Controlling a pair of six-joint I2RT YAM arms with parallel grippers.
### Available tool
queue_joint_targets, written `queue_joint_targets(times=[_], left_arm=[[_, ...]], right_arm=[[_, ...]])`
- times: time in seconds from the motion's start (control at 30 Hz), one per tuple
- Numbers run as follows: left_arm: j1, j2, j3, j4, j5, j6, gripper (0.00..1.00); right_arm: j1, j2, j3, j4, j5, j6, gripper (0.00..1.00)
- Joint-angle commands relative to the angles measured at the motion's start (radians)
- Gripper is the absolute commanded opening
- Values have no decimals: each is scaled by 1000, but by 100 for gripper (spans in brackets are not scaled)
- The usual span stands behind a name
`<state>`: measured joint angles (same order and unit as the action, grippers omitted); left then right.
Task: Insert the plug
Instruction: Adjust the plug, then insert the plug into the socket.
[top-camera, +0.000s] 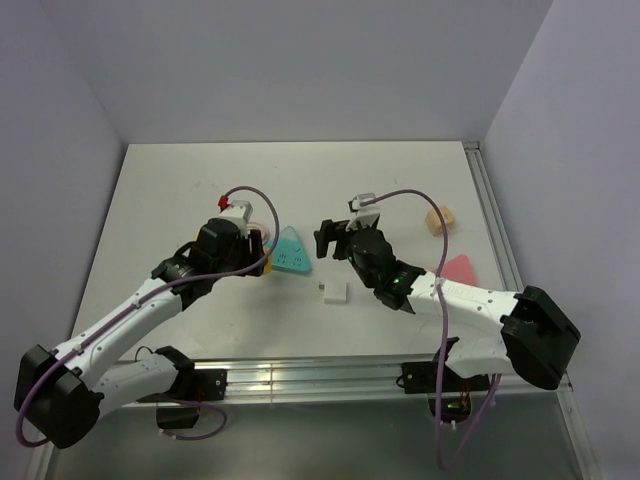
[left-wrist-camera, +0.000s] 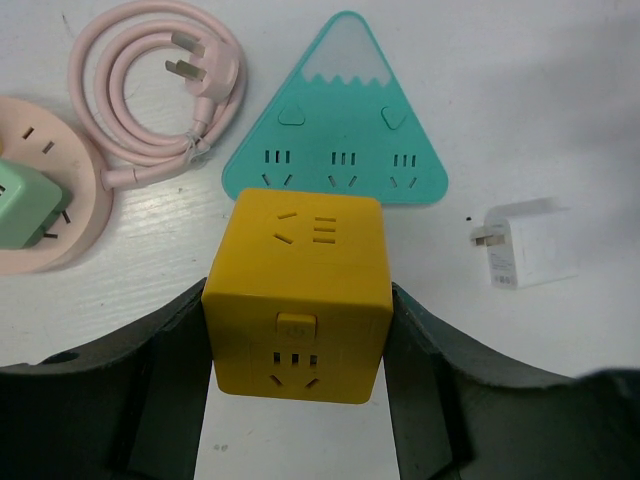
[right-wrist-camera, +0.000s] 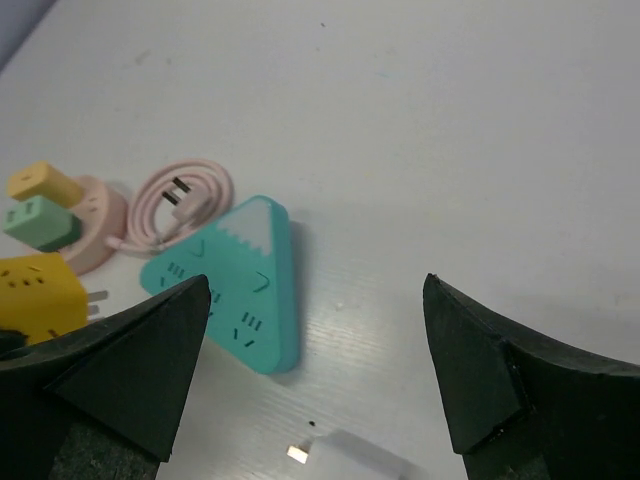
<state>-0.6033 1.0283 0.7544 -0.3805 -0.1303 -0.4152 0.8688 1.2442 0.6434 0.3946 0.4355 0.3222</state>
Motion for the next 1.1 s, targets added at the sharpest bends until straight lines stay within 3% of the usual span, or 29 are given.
queue_joint_targets(times=[0.0,0.27,0.6,1.07], left_arm=[[7,16,72,38,2,50,0],[56,151,172,-17,40,70,0],[154,299,293,-153,165,139,0],[171,437,387,-239,255,207,0]], right_arm=[[-25,27,27,-23,-15,35,93],[-24,104,-5,46,-56,51,93],[-25,187,50,9,-99,57,90],[-63,193,58,-2,-167,84,88]])
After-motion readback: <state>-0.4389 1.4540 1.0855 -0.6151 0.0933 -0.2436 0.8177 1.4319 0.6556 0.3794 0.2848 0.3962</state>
